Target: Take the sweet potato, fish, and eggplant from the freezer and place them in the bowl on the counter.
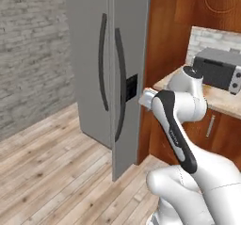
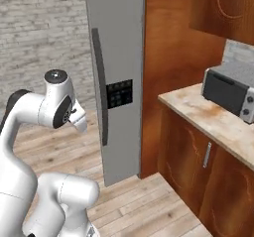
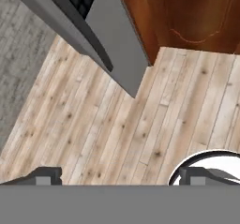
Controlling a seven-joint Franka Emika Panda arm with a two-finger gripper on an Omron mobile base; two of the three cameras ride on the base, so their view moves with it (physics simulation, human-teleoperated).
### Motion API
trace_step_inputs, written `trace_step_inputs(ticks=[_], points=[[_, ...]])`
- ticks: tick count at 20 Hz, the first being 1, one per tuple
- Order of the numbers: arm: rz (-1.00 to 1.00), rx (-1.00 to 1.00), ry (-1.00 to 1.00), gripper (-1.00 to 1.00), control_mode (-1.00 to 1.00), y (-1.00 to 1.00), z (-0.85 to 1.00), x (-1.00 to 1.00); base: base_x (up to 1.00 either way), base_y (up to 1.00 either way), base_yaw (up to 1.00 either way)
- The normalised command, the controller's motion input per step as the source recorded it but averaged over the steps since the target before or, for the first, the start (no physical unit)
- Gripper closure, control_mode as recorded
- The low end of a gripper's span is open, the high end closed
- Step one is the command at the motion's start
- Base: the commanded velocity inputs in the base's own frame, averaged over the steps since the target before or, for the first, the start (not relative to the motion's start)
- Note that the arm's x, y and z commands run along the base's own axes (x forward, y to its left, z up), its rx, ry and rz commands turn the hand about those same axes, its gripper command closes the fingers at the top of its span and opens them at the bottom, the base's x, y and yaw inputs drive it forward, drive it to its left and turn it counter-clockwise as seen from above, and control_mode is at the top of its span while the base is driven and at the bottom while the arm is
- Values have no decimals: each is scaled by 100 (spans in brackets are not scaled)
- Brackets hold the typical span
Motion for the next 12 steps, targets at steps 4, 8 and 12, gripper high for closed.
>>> trace_step_inputs(ticks=[4, 8, 12], points=[[0, 0, 0, -100, 100, 0, 0, 0, -96, 100, 48], [0, 0, 0, -100, 100, 0, 0, 0, 19, 99, 30], [0, 0, 0, -100, 100, 0, 0, 0, 100, 58, -2]])
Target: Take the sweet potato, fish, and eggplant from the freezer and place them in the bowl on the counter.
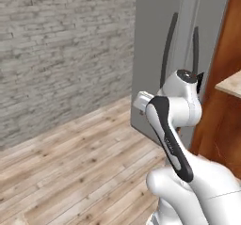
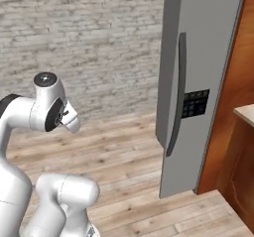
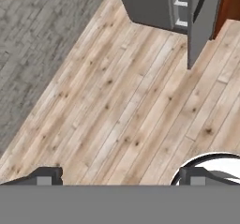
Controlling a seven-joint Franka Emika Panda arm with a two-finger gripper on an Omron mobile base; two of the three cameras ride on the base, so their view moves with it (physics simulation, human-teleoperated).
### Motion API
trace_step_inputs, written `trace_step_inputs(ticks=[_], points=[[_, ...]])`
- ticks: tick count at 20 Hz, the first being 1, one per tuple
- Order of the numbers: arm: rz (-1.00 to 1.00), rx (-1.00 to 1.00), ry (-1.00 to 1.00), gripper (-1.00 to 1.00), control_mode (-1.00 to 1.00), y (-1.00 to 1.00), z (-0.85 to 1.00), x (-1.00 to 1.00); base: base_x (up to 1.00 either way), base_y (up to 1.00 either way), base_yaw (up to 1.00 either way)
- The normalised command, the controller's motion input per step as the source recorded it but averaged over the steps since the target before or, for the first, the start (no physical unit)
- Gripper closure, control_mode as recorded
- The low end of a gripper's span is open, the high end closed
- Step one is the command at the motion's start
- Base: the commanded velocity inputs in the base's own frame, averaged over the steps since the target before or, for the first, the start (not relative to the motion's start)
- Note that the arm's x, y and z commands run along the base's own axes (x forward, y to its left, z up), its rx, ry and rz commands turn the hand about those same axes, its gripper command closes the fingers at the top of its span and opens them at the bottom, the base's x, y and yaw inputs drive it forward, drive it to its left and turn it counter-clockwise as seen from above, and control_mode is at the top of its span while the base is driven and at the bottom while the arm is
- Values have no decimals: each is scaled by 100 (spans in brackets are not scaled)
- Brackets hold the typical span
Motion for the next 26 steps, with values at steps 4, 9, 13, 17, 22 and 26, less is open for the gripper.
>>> trace_step_inputs(ticks=[4, 9, 13, 17, 22, 26], points=[[0, 0, 0, -100, 100, 0, 0, 0, 100, 5, -22], [0, 0, 0, -100, 100, 0, 0, 0, 100, 7, -29], [0, 0, 0, -100, 100, 0, 0, 0, 100, 33, -40], [0, 0, 0, -100, 100, 0, 0, 0, 100, 51, -53], [0, 0, 0, -100, 100, 0, 0, 0, 65, 36, -79], [0, 0, 0, -100, 100, 0, 0, 0, 63, 29, -83]])
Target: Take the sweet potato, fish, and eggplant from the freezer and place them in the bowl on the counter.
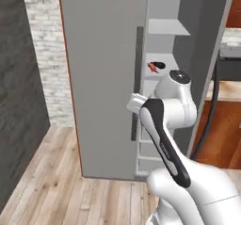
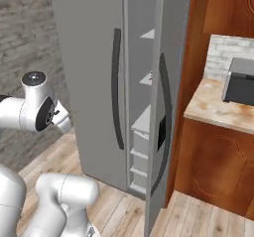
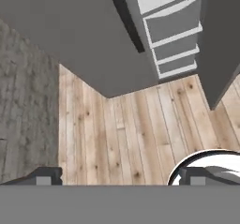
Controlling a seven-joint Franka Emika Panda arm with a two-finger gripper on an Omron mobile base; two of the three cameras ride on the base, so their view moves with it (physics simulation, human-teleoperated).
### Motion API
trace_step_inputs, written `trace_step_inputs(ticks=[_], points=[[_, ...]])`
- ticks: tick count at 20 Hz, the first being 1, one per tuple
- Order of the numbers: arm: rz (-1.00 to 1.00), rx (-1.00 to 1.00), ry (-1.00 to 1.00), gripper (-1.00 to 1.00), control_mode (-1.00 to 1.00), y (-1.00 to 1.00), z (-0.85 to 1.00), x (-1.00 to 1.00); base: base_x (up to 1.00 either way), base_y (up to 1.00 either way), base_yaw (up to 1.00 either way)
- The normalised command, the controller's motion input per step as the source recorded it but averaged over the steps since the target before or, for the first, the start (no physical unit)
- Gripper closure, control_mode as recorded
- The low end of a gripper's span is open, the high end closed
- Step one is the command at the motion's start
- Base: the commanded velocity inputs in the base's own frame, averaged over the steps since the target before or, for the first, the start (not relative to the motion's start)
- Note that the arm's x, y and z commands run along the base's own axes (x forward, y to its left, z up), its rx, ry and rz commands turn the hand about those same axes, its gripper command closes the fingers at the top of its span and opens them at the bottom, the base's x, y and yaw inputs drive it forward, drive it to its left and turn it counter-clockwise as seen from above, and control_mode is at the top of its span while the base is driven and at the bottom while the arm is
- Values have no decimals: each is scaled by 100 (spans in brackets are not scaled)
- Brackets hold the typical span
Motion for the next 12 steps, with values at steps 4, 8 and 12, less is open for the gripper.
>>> trace_step_inputs(ticks=[4, 8, 12], points=[[0, 0, 0, -100, 100, 0, 0, 0, 97, 22, -65], [0, 0, 0, -100, 100, 0, 0, 0, 42, 0, -78], [0, 0, 0, -100, 100, 0, 0, 0, 94, 22, -56]])
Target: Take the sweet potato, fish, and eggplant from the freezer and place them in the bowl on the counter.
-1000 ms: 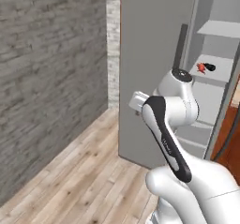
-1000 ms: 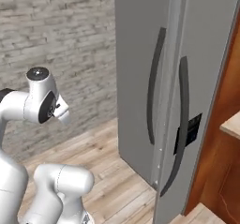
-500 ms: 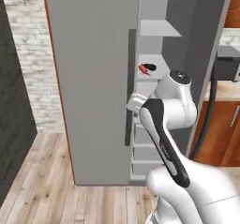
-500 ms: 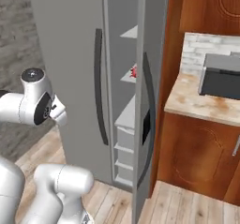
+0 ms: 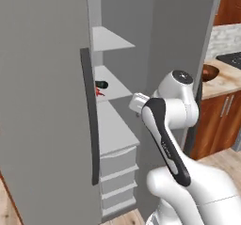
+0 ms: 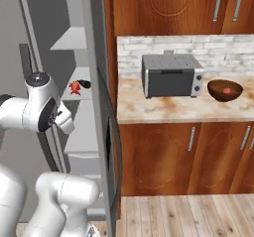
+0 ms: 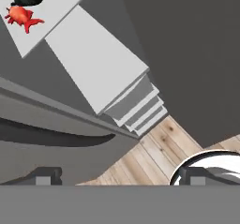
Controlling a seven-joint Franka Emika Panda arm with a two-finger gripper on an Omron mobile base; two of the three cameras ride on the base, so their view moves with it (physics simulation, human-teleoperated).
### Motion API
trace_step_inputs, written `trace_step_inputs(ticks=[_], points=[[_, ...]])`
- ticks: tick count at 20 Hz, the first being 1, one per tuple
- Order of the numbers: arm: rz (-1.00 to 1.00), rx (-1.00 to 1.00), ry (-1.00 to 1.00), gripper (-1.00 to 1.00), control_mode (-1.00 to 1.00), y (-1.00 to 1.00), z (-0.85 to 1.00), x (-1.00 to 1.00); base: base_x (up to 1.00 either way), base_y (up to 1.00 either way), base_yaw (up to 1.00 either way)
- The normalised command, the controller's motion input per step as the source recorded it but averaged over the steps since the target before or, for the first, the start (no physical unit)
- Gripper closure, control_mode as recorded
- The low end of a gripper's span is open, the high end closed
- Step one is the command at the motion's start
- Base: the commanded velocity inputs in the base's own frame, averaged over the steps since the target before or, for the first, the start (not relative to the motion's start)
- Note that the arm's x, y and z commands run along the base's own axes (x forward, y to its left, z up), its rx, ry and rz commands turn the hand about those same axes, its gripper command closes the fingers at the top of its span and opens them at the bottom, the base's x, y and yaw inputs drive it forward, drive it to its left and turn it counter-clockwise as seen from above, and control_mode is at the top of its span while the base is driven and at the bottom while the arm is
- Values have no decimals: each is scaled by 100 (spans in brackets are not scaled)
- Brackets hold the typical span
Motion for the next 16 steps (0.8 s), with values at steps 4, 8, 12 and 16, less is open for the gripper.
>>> trace_step_inputs(ticks=[4, 8, 12, 16], points=[[0, 0, 0, -100, 100, 0, 0, 0, 100, 39, -33], [17, -5, -5, -100, -100, 6, 5, 66, 25, 4, -2], [34, -18, -16, -100, -100, 12, 28, 92, 0, 0, 0], [30, -32, -44, -100, -100, 18, 24, 35, 0, 0, 0]])
